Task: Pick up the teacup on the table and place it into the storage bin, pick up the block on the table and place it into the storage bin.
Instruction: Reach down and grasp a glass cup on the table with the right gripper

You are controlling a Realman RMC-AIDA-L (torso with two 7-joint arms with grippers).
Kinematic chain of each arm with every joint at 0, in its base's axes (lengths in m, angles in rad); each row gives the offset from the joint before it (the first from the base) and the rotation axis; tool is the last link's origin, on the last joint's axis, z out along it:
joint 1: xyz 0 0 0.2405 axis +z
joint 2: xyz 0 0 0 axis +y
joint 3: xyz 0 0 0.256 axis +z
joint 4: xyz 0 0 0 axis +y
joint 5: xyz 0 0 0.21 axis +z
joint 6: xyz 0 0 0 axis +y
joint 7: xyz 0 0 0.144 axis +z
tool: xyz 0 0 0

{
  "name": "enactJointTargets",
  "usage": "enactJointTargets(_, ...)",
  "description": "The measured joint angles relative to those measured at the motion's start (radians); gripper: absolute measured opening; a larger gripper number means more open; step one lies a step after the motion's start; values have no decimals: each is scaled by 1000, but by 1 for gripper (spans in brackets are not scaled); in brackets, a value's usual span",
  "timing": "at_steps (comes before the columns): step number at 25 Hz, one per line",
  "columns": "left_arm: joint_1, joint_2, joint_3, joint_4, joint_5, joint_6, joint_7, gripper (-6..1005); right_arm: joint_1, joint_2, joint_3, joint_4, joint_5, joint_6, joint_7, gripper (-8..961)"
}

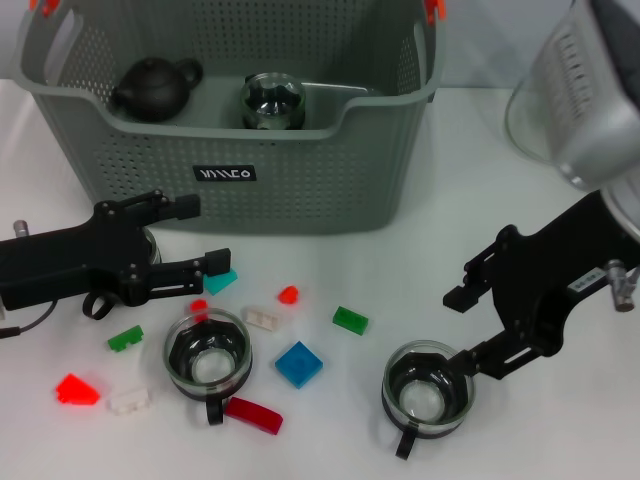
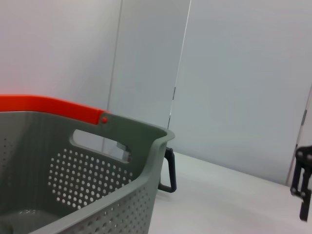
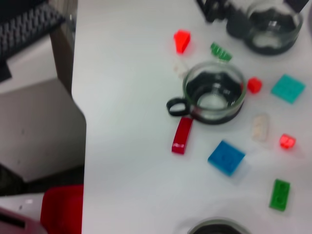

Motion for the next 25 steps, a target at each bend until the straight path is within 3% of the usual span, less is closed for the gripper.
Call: enactJointTargets(25,13,-4,-9,0,0,-1,0,848,64,1,-288,153,-69,102,68,617)
